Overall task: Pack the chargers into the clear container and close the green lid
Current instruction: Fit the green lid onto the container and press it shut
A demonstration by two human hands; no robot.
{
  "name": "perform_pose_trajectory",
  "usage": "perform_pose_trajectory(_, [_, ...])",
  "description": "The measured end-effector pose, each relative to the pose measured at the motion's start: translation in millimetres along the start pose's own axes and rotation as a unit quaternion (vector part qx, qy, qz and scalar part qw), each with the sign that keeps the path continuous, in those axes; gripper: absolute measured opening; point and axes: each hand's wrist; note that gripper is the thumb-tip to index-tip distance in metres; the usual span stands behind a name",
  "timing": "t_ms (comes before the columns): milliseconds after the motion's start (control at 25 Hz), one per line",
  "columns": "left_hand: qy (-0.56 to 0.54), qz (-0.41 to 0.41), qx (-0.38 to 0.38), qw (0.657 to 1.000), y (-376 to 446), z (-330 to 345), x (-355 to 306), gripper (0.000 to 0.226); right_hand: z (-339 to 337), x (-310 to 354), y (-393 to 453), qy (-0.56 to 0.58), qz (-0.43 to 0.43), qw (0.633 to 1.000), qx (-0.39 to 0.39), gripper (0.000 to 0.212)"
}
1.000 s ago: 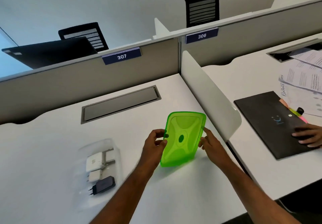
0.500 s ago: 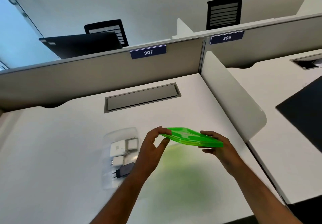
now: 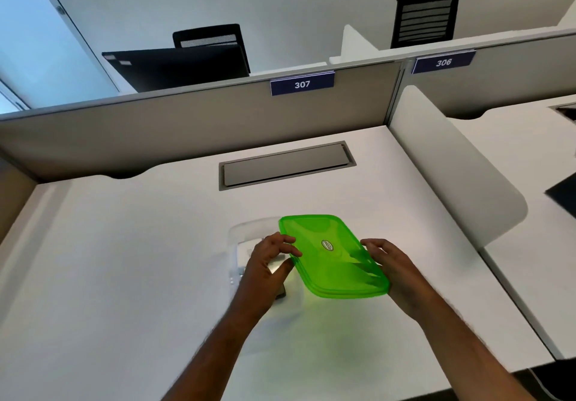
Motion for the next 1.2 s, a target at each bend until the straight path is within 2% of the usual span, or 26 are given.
perform_pose_trajectory(200, [0.022,-0.015,-0.004,1.0,-27,-46,23,0.037,52,-28,7,0.029,0.023,0.999,0.004,0.046])
perform_pose_trajectory(360, [0.035,-0.033,-0.005,0.999,-41,-73,40,0.051,83,-41,12,0.065,0.022,0.998,0.009,0.05])
perform_pose_trajectory(520, [0.06,-0.049,0.001,0.997,-51,-95,63,0.063,109,-52,18,0.05,0.004,0.999,0.005,0.053])
perform_pose_trajectory(600, [0.051,-0.083,-0.011,0.995,-49,-103,71,0.067,120,-56,21,0.047,-0.005,0.999,0.008,0.053])
perform_pose_trajectory(800, [-0.028,-0.206,-0.103,0.973,-20,-116,87,0.046,141,-58,28,0.026,-0.032,0.999,0.005,0.052])
perform_pose_trajectory(920, [-0.062,-0.261,-0.114,0.957,5,-119,95,0.034,150,-56,33,-0.02,-0.038,0.999,-0.009,0.047])
perform_pose_trajectory(1200, [-0.069,-0.292,-0.102,0.948,33,-111,110,0.041,154,-54,38,-0.055,-0.037,0.997,-0.027,0.044])
Point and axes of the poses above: each hand's wrist, its own y-axis towards the middle knuckle, its own z-axis out of the palm, x = y × z, and after that the axes turned 13 degrees about z, right-handed
